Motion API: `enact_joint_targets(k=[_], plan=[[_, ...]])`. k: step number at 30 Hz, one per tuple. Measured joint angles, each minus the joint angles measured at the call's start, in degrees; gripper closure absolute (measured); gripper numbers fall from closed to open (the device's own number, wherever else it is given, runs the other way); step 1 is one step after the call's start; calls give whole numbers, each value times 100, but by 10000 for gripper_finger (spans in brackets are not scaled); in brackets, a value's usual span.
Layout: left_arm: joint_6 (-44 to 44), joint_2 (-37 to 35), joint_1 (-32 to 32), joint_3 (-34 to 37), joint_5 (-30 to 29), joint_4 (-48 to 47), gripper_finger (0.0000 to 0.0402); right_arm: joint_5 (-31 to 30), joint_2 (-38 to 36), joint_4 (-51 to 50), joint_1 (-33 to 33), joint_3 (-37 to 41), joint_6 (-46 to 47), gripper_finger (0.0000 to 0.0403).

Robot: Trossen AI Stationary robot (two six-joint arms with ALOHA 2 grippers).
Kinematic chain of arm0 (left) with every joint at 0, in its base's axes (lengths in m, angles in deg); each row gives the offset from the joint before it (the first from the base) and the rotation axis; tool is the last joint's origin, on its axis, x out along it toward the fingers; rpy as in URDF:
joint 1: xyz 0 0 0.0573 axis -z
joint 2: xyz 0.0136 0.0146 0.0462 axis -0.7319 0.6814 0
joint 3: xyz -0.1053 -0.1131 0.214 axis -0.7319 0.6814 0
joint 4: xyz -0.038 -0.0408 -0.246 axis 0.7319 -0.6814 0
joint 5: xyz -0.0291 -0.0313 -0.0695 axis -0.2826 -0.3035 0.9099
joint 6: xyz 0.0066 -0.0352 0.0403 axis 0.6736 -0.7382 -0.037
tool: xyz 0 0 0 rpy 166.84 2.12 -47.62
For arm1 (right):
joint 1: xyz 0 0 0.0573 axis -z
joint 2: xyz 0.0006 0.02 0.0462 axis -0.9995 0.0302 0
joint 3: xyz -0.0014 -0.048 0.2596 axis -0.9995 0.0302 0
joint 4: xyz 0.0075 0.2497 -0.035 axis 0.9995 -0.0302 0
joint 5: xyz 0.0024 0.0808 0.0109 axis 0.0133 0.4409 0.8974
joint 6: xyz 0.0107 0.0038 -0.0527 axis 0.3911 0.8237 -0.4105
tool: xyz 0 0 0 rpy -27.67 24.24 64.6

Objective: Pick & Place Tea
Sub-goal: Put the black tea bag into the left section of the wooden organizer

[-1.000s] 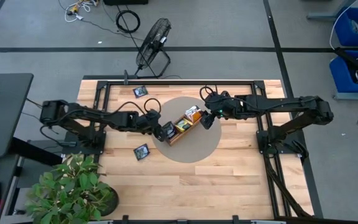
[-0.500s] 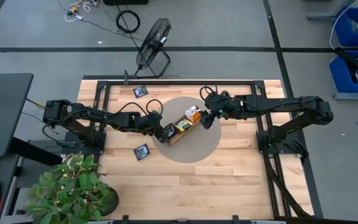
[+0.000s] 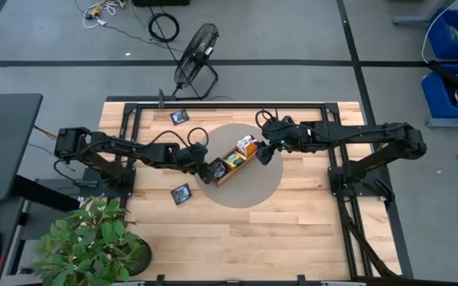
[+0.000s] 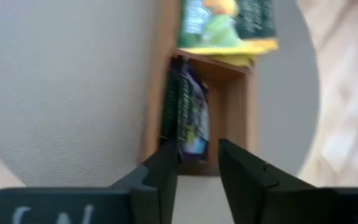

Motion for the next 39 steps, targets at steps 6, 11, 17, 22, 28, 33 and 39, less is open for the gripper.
enact_joint_targets(k=[6, 11, 17, 22, 28, 33, 39], plan=[[711, -194, 0, -2, 615, -17, 258, 66, 0, 2, 0, 0, -77, 144], [1169, -443, 0, -2, 965, -194, 255, 67, 0, -9, 0, 0, -101, 144], [1483, -920, 98, -7, 1166, -995, 255, 109, 0, -68, 0, 0, -144, 144], [1912, -1179, 673, -2, 1166, -1798, 255, 91, 0, -46, -1, 0, -258, 144], [1648, -1172, 1368, 2, 671, -2086, 255, 53, 0, -39, -1, -2, -273, 144], [1265, -1172, 1875, 4, 555, -2461, 255, 50, 0, -72, -2, -2, -329, 144], [1351, -1166, 2459, 192, 487, -2505, 255, 48, 0, -66, -1, -2, -400, 144]])
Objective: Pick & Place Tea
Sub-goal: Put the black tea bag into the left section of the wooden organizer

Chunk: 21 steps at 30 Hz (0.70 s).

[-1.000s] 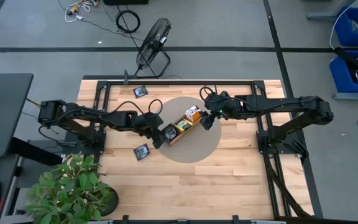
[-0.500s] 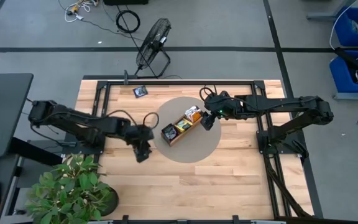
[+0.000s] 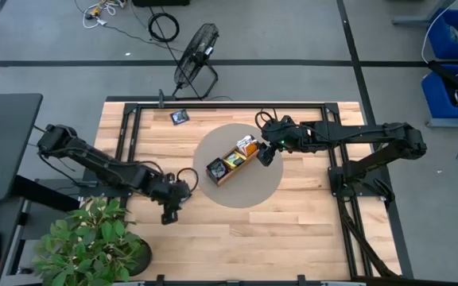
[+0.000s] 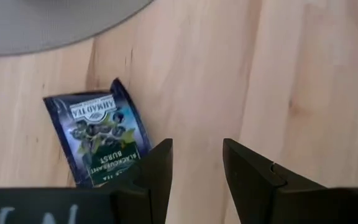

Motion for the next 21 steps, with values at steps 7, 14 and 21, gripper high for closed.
enact_joint_targets(k=[7, 14, 21], plan=[[-60, 27, 5, 459, -130, 188, 255, -2, 0, 51, -1, 0, -117, 144], [380, 161, 54, 705, -92, 526, 255, 0, 0, 39, -1, 0, -79, 144], [401, 671, 39, 724, -271, 568, 255, 0, 0, 20, 1, 0, 22, 144]])
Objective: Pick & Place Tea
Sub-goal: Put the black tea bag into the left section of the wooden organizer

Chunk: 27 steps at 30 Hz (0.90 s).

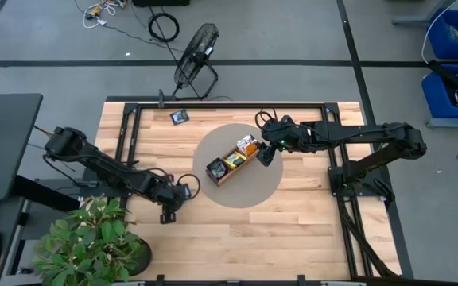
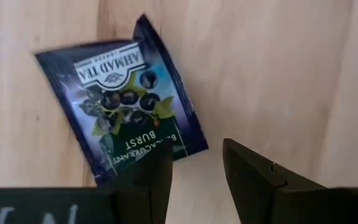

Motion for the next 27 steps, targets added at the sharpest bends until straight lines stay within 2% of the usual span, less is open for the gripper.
enact_joint_targets(k=[9, 13, 19, 24, 27], plan=[[-19, 456, 0, -43, -93, 16, 263, 1, 0, -15, 0, 0, 0, 144], [-20, 466, -2, -35, -95, 41, 298, 2, 0, -11, -2, 0, 2, 144], [-26, 477, -81, -26, 18, 136, 391, 4, 0, 0, -2, 0, 151, 144], [-21, 464, -186, -76, 175, -10, 398, 84, 0, 2, -1, 0, 151, 144], [270, 400, -194, -321, 90, -678, 399, 167, 0, 4, -1, 0, 151, 144]])
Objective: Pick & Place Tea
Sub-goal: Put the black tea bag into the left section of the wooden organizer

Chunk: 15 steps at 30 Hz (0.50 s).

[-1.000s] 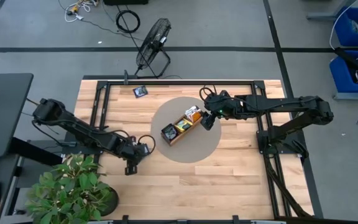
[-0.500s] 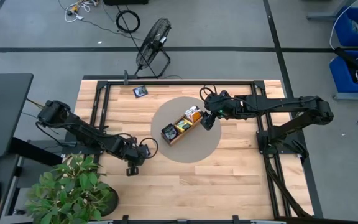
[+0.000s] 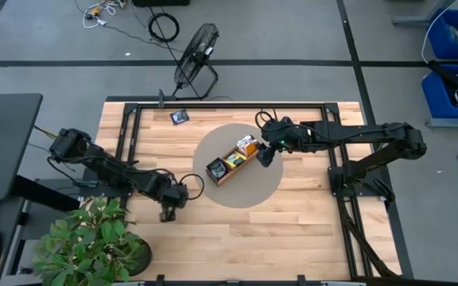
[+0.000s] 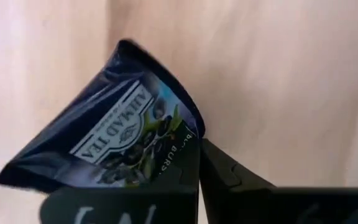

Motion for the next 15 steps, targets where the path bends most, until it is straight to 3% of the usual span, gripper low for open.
enact_joint_targets(k=[8, 15], plan=[[1152, -502, 26, -694, -259, -864, 400, 1006, -33, 631, 3, 0, -18, 144], [1731, -742, -31, -1409, -1152, -1194, 400, 1816, -37, 1194, 89, -2, 100, 144]])
